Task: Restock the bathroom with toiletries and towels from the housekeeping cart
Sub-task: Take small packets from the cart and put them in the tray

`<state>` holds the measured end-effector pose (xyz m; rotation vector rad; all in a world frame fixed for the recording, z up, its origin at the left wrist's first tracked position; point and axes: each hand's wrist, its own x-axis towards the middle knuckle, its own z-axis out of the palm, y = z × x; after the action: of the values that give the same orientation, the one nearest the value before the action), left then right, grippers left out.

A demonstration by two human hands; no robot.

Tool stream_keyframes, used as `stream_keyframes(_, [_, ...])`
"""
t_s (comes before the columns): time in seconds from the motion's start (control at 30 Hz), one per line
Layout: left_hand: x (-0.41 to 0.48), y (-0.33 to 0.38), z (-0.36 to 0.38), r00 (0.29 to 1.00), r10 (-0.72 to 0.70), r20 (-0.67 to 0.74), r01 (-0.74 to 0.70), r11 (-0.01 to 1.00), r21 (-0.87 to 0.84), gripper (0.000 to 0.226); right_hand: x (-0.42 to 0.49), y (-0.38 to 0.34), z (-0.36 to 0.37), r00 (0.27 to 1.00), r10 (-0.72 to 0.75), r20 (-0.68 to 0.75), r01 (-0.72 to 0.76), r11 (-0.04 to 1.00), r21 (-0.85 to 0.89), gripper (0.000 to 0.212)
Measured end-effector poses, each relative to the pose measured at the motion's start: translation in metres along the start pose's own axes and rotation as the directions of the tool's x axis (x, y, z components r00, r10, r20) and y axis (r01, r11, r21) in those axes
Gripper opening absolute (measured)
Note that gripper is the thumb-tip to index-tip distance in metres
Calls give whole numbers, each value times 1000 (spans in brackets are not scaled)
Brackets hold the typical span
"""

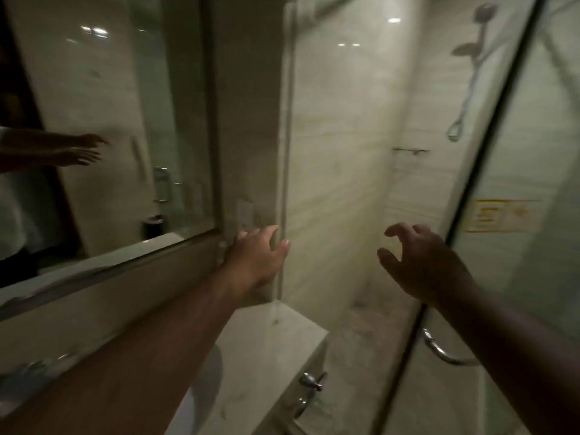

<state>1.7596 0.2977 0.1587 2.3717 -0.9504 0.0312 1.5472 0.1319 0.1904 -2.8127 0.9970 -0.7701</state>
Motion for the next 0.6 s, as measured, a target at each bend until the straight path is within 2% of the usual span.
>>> stream_keyframes(0.07, [15, 33, 24, 994, 91, 56, -91, 996, -5, 60, -10, 31, -14, 991, 127, 41, -127, 992, -1, 45])
stream_keyframes(0.13, [25, 68, 45, 975, 196, 101, -193, 981, -34, 61, -22, 62, -32, 981, 193, 5, -192, 979, -62, 48])
stream_keyframes(0.3, [29, 159, 85, 862, 473, 181, -450, 879, -158, 59, -66, 124, -96, 904, 415, -100, -427, 873, -236, 51])
stream_keyframes(0.4, [12, 201, 112, 763, 615, 196, -570, 785, -245, 62, -106, 155, -116, 815, 554, -170, -578, 758, -303, 49])
stream_keyframes(0.47, [-2, 224, 128, 692, 689, 217, -647, 725, -237, 66, -136, 172, -124, 738, 644, -202, -669, 660, -343, 49])
stream_keyframes(0.6, [-26, 287, 148, 529, 817, 229, -797, 571, -194, 60, -190, 199, -154, 546, 782, -301, -825, 439, -356, 48])
